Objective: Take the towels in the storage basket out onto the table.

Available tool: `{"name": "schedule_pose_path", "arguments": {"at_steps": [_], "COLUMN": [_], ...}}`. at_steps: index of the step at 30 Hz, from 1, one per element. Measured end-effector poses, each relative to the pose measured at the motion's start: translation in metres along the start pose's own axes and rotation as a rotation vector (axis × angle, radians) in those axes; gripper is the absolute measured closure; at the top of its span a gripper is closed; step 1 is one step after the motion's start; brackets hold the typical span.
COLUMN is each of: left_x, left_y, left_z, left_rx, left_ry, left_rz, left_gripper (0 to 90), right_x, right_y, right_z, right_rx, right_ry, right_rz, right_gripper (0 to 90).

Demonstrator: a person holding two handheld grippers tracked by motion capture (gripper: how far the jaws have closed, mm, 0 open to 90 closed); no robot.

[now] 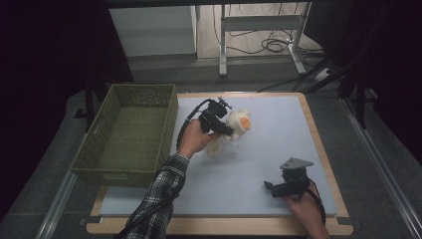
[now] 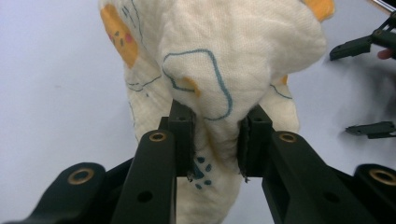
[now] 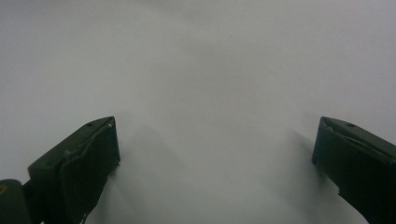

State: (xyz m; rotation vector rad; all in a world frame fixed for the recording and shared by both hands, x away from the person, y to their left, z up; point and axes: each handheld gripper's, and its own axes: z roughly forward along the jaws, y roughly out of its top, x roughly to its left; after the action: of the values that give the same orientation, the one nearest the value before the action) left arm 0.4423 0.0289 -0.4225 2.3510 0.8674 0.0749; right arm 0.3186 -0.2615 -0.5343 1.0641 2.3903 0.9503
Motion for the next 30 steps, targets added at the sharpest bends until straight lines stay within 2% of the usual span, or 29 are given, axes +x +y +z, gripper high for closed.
{"name": "schedule_pose_path", "arguments": {"at_steps": [1,2,3,4,5,8,10,12,14,16,17,18,19,23,25,28,30], "left_x": [0.0,-0.001,-0.001,-0.003,-0.003,-0.005,-0.007,-0.01,-0.01,-0.013,-0.014,-0.016,-0.016,-0.019,-0.02,-0.021,-0.023], "left_y": [0.0,-0.003,-0.003,-0.006,-0.006,-0.011,-0.012,-0.015,-0.017,-0.019,-0.02,-0.02,-0.02,-0.017,-0.015,-0.015,-0.017], "left_z": [0.0,0.013,0.013,0.026,0.026,0.047,0.053,0.065,0.07,0.079,0.082,0.083,0.082,0.072,0.058,0.047,0.042], "left_rx": [0.0,0.001,0.001,0.007,0.007,0.008,0.006,0.004,0.012,0.001,0.003,0.006,0.004,-0.023,-0.048,-0.068,-0.067], "left_ry": [0.0,-0.012,-0.012,-0.019,-0.019,-0.035,-0.038,-0.046,-0.044,-0.056,-0.061,-0.071,-0.071,-0.074,-0.067,-0.069,-0.073], "left_rz": [0.0,-0.003,-0.003,0.003,0.003,0.02,0.017,0.033,0.047,0.05,0.055,0.082,0.092,0.086,0.095,0.095,0.101], "left_gripper": [71.5,71.3,71.0,70.9,70.8,70.0,69.6,66.6,63.0,51.3,41.0,37.9,36.3,31.8,31.8,32.7,40.0], "right_x": [0.0,0.0,0.0,0.0,0.0,0.0,0.0,0.0,0.0,0.0,0.0,0.0,0.0,0.0,0.0,0.0,0.0], "right_y": [0.0,0.0,0.0,0.0,0.0,0.0,0.0,0.0,0.0,0.0,0.0,0.0,0.0,0.0,0.0,0.0,0.0], "right_z": [0.0,0.0,0.0,0.0,0.0,0.0,0.0,0.0,0.0,0.0,0.0,0.0,0.0,0.0,0.0,0.0,0.0], "right_rx": [0.0,0.0,0.0,0.001,0.001,0.0,0.0,0.001,0.001,0.002,0.002,0.002,0.002,0.002,0.002,0.003,0.001], "right_ry": [0.0,0.0,0.0,0.002,0.002,0.001,0.001,0.002,0.003,0.0,0.0,0.0,0.0,0.002,0.001,0.002,0.002], "right_rz": [0.0,0.0,0.0,0.0,0.0,0.0,0.0,0.0,0.001,-0.001,-0.001,-0.001,0.0,0.0,-0.002,0.0,0.001], "right_gripper": [0.8,0.8,0.8,0.8,0.8,0.7,0.7,0.8,0.8,0.8,0.8,0.8,0.8,0.8,0.8,0.8,0.8]}}
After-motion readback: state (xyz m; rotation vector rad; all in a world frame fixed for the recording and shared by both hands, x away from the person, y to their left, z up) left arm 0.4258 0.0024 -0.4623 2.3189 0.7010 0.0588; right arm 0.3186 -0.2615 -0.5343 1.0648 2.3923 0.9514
